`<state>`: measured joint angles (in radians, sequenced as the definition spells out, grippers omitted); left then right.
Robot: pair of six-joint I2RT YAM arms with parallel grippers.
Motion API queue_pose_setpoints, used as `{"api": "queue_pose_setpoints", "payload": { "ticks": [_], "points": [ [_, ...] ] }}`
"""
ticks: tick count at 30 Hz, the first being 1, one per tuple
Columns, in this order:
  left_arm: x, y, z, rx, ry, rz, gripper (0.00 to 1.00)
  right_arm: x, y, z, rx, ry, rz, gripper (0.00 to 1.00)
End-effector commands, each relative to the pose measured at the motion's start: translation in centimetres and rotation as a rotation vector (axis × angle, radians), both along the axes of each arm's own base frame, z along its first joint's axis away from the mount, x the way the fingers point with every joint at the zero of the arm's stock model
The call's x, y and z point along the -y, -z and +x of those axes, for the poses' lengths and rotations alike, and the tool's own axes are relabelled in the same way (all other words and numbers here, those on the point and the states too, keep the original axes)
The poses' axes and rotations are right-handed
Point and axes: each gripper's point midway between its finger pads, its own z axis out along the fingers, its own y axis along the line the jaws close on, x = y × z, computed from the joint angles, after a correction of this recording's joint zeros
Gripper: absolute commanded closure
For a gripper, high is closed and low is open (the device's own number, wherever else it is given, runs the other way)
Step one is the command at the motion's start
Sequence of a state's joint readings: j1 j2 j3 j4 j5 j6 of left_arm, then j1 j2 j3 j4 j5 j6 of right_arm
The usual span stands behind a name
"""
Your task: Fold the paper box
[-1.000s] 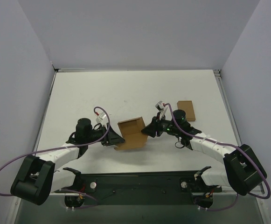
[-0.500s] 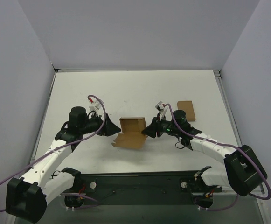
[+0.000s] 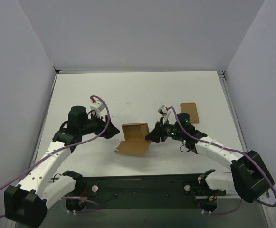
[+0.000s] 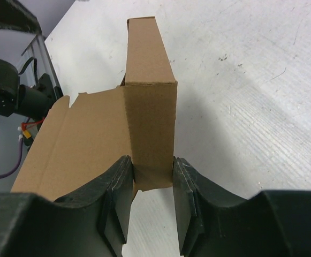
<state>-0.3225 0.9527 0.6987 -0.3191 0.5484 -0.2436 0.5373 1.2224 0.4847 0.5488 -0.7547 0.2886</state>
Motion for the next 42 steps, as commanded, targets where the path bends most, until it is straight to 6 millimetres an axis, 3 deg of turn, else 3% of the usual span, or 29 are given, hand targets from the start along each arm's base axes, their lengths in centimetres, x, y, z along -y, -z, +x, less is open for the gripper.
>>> {"api": "queue_pose_setpoints", "payload": {
  "ticks": [1,4,8,14,18,24,30,34,38,42],
  "points": [
    [1.1,-4.9,1.6,0.282,0.081,0.08,0.2,-0.9,-3.4,-0.4,0.075,-0.087,0.059,0.78],
    [3.3,-5.6,0.8,0.412,0.195,0.175,0.21,-1.1,-3.8,-0.8,0.062,-0.114,0.07,0.78],
    [4.8,-4.4,0.0,0.454,0.268,0.282,0.21,-1.2,-4.4,-1.4,0.054,-0.144,0.082,0.78],
    [5.6,-2.5,-0.3,0.497,0.283,0.457,0.22,-1.5,-5.2,-2.1,0.036,-0.186,0.106,0.78],
    [5.4,-2.5,0.4,0.516,0.243,0.516,0.29,-1.8,-5.4,-2.5,0.026,-0.212,0.118,0.78],
    [5.6,-2.5,0.6,0.532,0.229,0.524,0.4,-1.9,-5.4,-2.7,0.013,-0.23,0.122,0.78],
    [6.0,-1.9,0.6,0.521,0.244,0.527,0.43,-2.0,-5.4,-3.0,0.005,-0.249,0.118,0.78],
    [6.4,-1.5,0.4,0.515,0.266,0.527,0.51,-2.1,-5.2,-3.0,0.001,-0.255,0.112,0.78],
    [6.5,-1.4,0.2,0.521,0.267,0.536,0.79,-1.9,-4.7,-2.6,0.002,-0.228,0.081,0.78],
    [6.9,-1.0,-0.8,0.542,0.305,0.531,0.95,-1.6,-4.3,-2.0,0.019,-0.183,0.047,0.76]
  ]
}}
